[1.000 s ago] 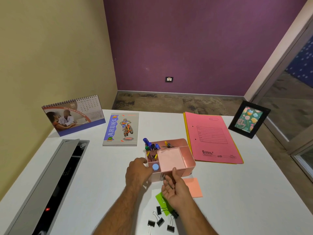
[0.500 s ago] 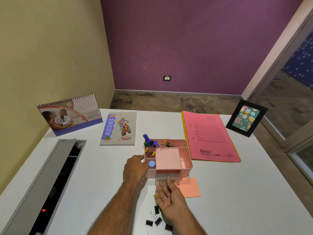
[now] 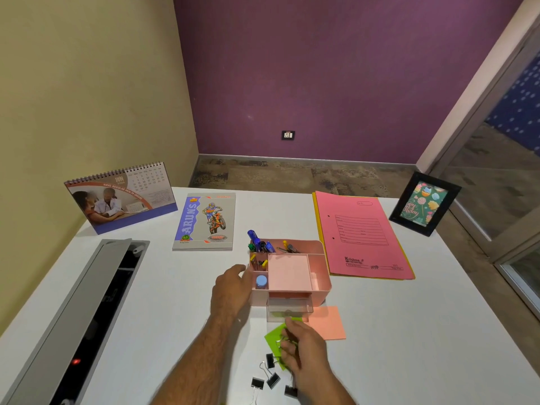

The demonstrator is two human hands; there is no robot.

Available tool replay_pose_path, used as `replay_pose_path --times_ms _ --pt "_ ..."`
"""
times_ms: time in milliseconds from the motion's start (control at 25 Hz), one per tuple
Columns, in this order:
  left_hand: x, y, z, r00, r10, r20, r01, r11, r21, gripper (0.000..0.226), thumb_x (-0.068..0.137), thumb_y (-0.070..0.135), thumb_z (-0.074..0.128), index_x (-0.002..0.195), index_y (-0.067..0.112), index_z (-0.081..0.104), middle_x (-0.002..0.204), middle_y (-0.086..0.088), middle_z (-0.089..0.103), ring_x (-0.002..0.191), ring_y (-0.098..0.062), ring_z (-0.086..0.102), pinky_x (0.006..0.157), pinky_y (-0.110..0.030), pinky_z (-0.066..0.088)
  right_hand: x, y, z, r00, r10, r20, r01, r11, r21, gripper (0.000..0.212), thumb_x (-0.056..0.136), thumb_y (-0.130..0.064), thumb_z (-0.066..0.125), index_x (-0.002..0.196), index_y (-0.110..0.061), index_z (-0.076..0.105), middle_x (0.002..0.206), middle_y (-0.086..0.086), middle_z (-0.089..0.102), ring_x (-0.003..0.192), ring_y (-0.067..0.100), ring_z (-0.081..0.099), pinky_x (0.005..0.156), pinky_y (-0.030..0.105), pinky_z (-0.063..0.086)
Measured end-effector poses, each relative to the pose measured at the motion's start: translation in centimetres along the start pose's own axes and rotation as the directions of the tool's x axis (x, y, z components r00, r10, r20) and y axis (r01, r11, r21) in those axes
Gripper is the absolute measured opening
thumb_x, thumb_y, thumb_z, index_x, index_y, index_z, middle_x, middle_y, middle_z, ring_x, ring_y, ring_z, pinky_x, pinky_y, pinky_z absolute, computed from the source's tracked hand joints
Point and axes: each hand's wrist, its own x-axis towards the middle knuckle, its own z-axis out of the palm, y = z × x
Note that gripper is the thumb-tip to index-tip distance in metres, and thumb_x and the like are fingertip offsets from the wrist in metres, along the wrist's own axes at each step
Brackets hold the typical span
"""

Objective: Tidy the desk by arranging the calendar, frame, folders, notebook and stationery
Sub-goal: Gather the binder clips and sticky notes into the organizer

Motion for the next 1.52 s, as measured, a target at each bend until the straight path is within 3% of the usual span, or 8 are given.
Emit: replay_pose_path --times_ms 80,200,320,480,840,1200,1320,1520 --pt "-0.7 -0.7 -0.3 0.998 -0.048 -0.047 0.043 0.994 -0.097 0.024 0.097 0.029 0.043 0.106 0.019 0.063 0.107 -0.007 0.071 0.092 -0.026 0.065 0.083 -0.038 0.055 0.1 0.2 -1.3 0.928 -0.323 -0.187 0.237 0.897 -0.372 0.012 0.077 -0.015 0.079 0.084 -0.018 0.070 0.073 -0.002 0.071 0.066 0.018 0.063 0.059 0.026 0.043" --pt "-3.2 -2.0 -0.2 0.991 -0.133 0.000 0.132 0.987 -0.096 0.017 0.086 0.018 0.045 0.084 0.024 0.061 0.086 -0.001 0.070 0.076 -0.022 0.065 0.073 -0.034 0.055 0.6 0.3 -2.9 0.781 -0.624 -0.026 0.395 0.526 -0.753 0.008 0.083 -0.020 0.072 0.087 -0.027 0.069 0.084 -0.008 0.067 0.083 0.018 0.064 0.066 0.026 0.044" --pt "-6.4 -3.6 0.7 0.991 -0.031 0.127 0.025 0.998 0.054 0.014 0.069 0.023 0.051 0.075 0.031 0.061 0.075 0.010 0.067 0.071 -0.012 0.064 0.072 -0.031 0.055 1.9 0.3 -3.8 0.736 -0.630 0.248 0.400 0.109 -0.910 0.027 0.091 -0.026 0.056 0.116 -0.034 0.064 0.096 -0.005 0.058 0.093 0.018 0.058 0.070 0.030 0.047" --pt "-9.2 -4.1 3.0 0.925 0.252 0.285 -0.333 0.899 0.284 0.031 0.085 0.044 0.055 0.116 0.039 0.058 0.106 0.016 0.063 0.100 -0.006 0.058 0.084 -0.024 0.045 2.3 -0.4 -4.1 0.723 -0.515 0.461 0.379 -0.262 -0.888 0.038 0.096 -0.028 0.041 0.132 -0.038 0.048 0.105 0.003 0.054 0.098 0.023 0.055 0.067 0.031 0.040" --pt "-10.3 -2.8 6.3 0.866 0.301 0.400 -0.492 0.660 0.568 0.037 0.089 0.046 0.052 0.124 0.032 0.052 0.116 -0.003 0.051 0.110 -0.025 0.050 0.086 -0.037 0.042 1.8 0.0 -4.9 0.701 -0.506 0.503 0.450 -0.233 -0.862 0.028 0.088 -0.022 0.048 0.110 -0.027 0.064 0.111 -0.004 0.059 0.101 0.017 0.051 0.073 0.030 0.045" --pt "-10.3 -3.2 7.1 0.849 0.367 0.381 -0.528 0.621 0.578 0.027 0.091 0.040 0.047 0.112 0.027 0.059 0.116 0.000 0.053 0.109 -0.025 0.050 0.085 -0.039 0.040 0.0 -2.5 -3.0 0.508 -0.821 0.261 0.699 0.215 -0.682 0.036 0.076 -0.007 0.076 0.076 -0.040 0.063 0.083 -0.024 0.067 0.077 0.002 0.062 0.066 0.010 0.046" --pt "-10.3 -3.3 6.9 0.850 0.375 0.370 -0.526 0.636 0.564 0.027 0.092 0.038 0.046 0.112 0.026 0.059 0.116 0.001 0.055 0.109 -0.024 0.050 0.086 -0.038 0.040 -0.1 -4.9 -1.8 0.413 -0.833 0.369 0.700 0.031 -0.713 0.018 0.083 -0.008 0.071 0.091 -0.025 0.073 0.089 -0.016 0.072 0.081 0.005 0.065 0.076 0.018 0.053" --pt "-10.4 -3.3 6.4 0.849 0.399 0.347 -0.529 0.659 0.534 0.030 0.091 0.043 0.040 0.110 0.027 0.058 0.114 0.004 0.060 0.108 -0.021 0.051 0.087 -0.038 0.037 0.9 -6.2 -0.6 0.449 -0.611 0.652 0.613 -0.321 -0.722 0.029 0.082 -0.009 0.064 0.107 -0.018 0.074 0.110 -0.001 0.073 0.099 0.020 0.067 0.091 0.028 0.052"
